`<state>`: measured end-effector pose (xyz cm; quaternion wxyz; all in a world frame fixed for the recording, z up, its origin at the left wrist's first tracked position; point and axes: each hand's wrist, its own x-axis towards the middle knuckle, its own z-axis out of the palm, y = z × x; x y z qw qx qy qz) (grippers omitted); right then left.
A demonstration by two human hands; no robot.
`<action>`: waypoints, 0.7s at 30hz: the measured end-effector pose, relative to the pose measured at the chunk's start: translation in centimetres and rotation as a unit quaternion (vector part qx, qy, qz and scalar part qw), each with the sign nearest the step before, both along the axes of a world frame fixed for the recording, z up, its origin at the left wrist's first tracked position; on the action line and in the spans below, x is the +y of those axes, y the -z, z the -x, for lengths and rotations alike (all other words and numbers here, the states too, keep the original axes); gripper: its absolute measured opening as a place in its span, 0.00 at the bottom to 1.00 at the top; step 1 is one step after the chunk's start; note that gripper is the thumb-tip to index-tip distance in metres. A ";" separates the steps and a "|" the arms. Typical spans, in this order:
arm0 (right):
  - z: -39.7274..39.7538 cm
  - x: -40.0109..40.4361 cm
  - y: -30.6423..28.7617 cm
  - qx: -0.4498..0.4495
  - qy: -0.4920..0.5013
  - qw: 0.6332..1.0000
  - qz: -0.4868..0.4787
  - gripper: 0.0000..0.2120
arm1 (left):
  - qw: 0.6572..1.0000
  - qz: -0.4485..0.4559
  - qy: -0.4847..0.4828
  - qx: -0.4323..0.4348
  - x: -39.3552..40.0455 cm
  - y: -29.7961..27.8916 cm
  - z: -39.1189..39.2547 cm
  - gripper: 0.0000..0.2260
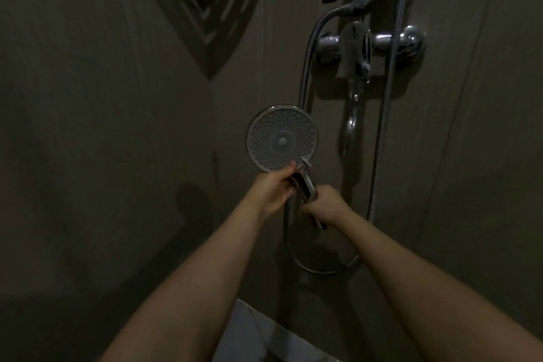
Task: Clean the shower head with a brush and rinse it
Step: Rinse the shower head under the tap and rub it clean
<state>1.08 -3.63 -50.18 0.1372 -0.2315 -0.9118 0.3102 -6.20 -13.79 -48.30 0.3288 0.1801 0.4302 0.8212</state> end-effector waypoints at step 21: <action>-0.3 0.3 1.1 0.015 0.022 1.000 -0.002 0.06 | 0.997 -0.079 -0.005 -0.008 -3.8 -2.9 3.5 0.33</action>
